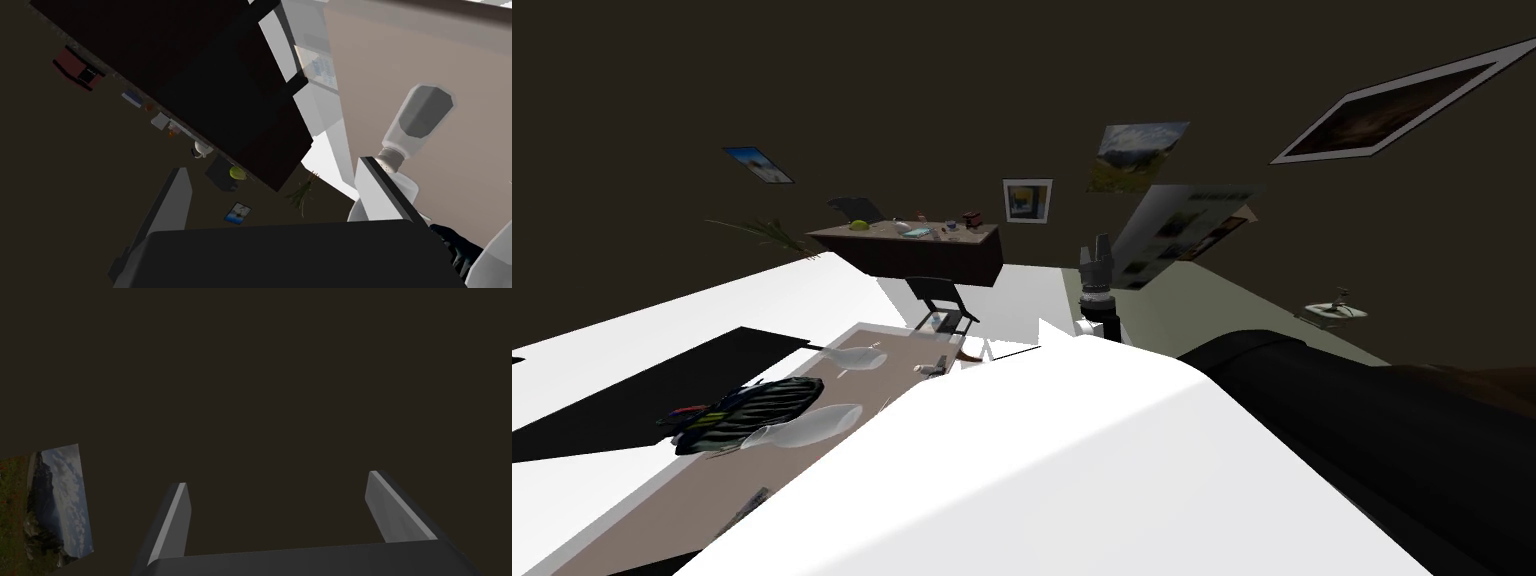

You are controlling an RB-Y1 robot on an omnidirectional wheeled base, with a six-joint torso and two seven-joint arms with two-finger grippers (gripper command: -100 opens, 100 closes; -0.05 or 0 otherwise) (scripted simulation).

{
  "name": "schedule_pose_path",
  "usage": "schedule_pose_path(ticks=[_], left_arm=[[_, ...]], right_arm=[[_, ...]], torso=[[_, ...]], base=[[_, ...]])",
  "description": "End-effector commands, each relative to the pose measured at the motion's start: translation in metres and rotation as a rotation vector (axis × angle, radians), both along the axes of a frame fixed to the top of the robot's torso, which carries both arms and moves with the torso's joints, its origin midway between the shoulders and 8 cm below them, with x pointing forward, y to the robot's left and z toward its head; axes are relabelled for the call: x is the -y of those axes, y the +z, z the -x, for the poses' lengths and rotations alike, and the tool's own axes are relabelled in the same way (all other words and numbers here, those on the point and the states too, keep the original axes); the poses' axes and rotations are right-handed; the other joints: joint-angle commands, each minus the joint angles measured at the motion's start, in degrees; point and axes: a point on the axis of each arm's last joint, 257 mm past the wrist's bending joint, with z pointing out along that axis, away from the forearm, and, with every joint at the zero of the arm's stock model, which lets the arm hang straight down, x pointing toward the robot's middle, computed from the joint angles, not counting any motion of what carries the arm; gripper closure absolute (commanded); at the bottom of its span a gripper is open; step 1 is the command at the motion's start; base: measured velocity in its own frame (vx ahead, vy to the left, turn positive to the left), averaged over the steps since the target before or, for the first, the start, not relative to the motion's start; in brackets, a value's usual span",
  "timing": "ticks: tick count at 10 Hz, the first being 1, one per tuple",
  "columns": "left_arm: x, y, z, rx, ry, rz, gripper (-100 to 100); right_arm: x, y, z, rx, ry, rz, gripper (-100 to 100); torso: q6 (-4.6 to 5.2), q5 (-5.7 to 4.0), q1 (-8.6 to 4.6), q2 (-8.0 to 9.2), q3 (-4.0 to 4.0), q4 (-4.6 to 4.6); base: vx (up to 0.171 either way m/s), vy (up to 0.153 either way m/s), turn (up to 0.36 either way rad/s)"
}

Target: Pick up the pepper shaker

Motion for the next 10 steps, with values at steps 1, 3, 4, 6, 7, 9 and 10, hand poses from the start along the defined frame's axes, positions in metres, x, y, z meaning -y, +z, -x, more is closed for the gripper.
schedule_pose_path(ticks=[1,3,4,6,7,9,10], left_arm=[[-0.006,-0.023,0.021,-0.078,-0.012,-0.030,-100],[-0.011,-0.039,0.039,-0.140,-0.024,-0.055,-100],[-0.016,-0.054,0.057,-0.199,-0.039,-0.081,-100],[-0.027,-0.078,0.093,-0.309,-0.074,-0.131,-100],[-0.032,-0.088,0.109,-0.358,-0.093,-0.155,-100],[-0.044,-0.104,0.140,-0.447,-0.132,-0.202,-100],[-0.051,-0.110,0.153,-0.486,-0.151,-0.224,-100]], right_arm=[[0.000,0.000,0.000,0.000,0.000,0.000,0],[0.000,0.000,0.000,0.000,0.000,0.000,0],[0.000,0.000,0.000,0.000,0.000,0.000,0],[0.000,0.000,0.000,0.000,0.000,0.000,0],[0.000,0.000,0.000,0.000,0.000,0.000,0],[0.000,0.000,0.000,0.000,0.000,0.000,0],[0.000,0.000,0.000,0.000,0.000,0.000,0]], torso=[[0.00,0.00,0.00,0.00,0.00,0.00],[0.01,0.00,0.03,0.00,0.00,0.01],[0.00,0.00,0.00,0.06,0.03,0.01],[0.01,0.00,0.02,-0.03,-0.01,0.00],[0.00,0.01,0.07,-0.10,-0.05,-0.02],[0.00,0.02,0.13,-0.19,-0.10,-0.03],[0.00,0.02,0.12,-0.17,-0.10,-0.03]], base=[[0.080,0.008,-0.042],[0.086,0.016,-0.050],[0.080,0.010,-0.030],[0.119,0.022,-0.059],[0.142,0.032,-0.053],[0.143,0.047,-0.038],[0.111,0.027,-0.031]])
